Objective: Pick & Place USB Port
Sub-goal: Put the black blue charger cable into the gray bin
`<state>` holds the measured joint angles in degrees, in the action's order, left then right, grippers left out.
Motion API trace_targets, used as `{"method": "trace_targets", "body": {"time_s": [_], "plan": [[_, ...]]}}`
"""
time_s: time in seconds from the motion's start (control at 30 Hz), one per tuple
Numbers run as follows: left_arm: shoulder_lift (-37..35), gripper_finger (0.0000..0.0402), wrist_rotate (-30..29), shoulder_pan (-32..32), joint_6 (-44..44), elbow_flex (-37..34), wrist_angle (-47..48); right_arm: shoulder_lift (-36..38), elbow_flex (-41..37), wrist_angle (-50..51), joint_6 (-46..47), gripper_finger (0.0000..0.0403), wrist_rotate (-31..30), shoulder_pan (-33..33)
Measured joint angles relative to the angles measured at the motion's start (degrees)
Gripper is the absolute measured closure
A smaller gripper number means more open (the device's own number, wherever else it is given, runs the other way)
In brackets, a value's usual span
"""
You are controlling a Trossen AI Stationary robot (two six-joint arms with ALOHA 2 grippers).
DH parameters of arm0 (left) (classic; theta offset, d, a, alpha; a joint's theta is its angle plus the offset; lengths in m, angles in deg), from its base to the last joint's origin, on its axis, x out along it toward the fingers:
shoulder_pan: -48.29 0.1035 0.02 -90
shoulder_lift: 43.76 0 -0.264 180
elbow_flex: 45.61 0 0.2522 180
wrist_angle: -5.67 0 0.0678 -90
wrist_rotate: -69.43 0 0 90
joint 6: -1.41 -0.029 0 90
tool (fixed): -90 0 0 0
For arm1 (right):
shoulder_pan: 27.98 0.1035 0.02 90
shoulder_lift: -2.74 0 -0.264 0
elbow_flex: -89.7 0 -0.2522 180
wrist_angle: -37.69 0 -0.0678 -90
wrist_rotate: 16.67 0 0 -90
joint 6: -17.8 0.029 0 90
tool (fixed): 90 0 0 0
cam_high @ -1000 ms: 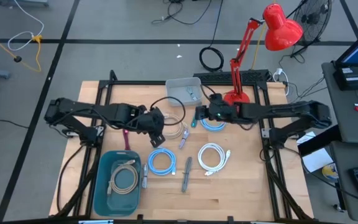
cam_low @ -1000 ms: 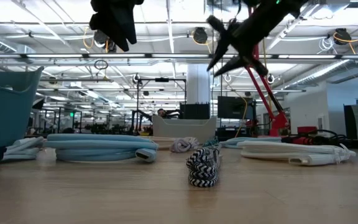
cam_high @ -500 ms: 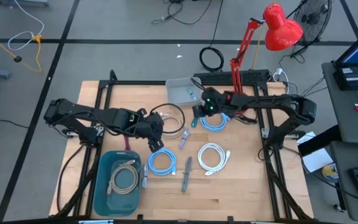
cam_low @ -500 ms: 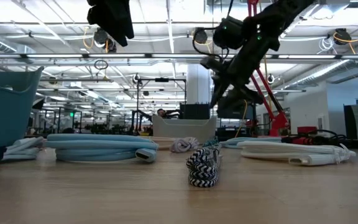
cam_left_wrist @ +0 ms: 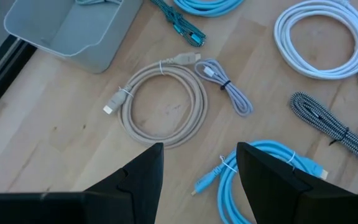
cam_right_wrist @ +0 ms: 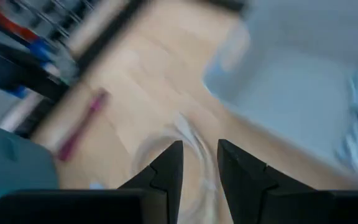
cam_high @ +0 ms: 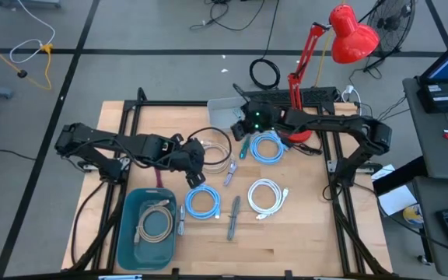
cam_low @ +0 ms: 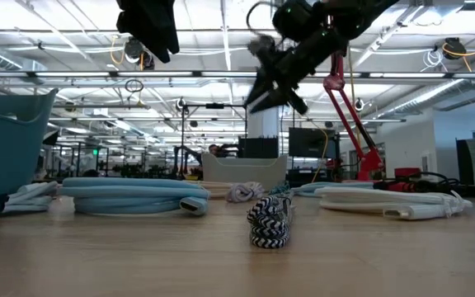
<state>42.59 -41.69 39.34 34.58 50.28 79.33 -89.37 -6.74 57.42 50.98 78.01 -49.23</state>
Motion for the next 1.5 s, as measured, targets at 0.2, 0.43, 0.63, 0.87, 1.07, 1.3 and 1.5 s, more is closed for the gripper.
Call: {"method": "trace_targets", "body": {"time_s": [0.2,0.43,0.63,0.87,1.07,1.3,1.5], "plan": [[0.00,0.0195,0.00,-0.22,1.02,0.00,0.44,-0.04,0.38,-6.75,-17.03,0.0312,11.50,-0.07],[0.00,0.0195,0.00,-0.20,0.97,0.00,0.43,-1.68,3.61,18.68,-26.74,0.0312,3.55,0.77],[0.00,0.0195,-0.02,-0.03,0.41,0.00,0.15,-4.51,6.17,30.61,-12.07,0.0299,-3.30,0.71],[0.00,0.0195,-0.56,-0.02,1.74,0.00,-0.20,-6.21,6.32,32.29,2.14,0.0283,-2.92,0.30],[0.00,0.0195,-1.44,-0.30,2.97,0.00,-0.22,-9.81,6.33,29.63,4.10,0.0263,0.35,0.20],[0.00,0.0195,-1.51,-1.72,3.56,0.00,-0.20,-13.84,6.21,28.98,3.89,0.0241,3.09,0.82],[0.00,0.0195,-1.52,-2.84,3.80,0.00,-0.07,-14.42,6.23,27.89,3.55,0.0234,2.78,0.39]]}}
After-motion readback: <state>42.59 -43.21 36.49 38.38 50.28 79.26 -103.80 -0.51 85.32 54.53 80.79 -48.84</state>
